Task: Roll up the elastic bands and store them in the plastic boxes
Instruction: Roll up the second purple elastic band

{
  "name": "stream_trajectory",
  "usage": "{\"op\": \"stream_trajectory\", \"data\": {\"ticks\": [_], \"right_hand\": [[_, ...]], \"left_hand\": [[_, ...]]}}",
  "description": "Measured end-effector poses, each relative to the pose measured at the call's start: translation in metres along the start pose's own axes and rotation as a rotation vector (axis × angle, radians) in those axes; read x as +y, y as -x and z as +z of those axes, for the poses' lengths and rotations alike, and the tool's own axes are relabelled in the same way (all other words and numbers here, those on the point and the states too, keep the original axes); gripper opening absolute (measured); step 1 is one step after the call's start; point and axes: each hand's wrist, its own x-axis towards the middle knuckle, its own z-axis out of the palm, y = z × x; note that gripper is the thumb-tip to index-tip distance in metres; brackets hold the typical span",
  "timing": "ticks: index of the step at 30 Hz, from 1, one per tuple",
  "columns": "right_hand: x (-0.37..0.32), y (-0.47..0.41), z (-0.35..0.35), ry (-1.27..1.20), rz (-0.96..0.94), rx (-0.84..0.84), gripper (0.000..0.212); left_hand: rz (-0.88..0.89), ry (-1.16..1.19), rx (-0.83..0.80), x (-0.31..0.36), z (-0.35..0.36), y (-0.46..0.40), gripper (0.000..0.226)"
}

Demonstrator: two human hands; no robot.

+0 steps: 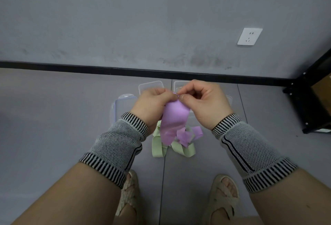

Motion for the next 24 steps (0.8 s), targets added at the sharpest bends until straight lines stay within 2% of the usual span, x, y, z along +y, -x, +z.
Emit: {"op": "stream_trajectory", "data": {"ticks": [3,9,20,24], "right_hand": [[0.0012,0.0007,-0.0007,0.043,0.008,0.005,0.031],[0.0019,0.0002,-0.0020,0.058,0.011,0.014,0.029],[0.0036,0.0001,-0.0033,-0.087,0.070,0.056,0.029],[0.0028,0.0002,-0.0011,-0.099,0.039,0.054,0.029]], "left_hand": [[-0.065,0.063,0.020,0.0023,-0.0012,0.0008,0.015],[-0.017,0.032,-0.076,0.0002,-0.0046,0.0030,0.021],[0.124,-0.169,-0.058,-0.0008,-0.0060,0.0013,0.005],[0.102,-0.175,-0.034,0.0001,-0.0053,0.0006,0.010]]}}
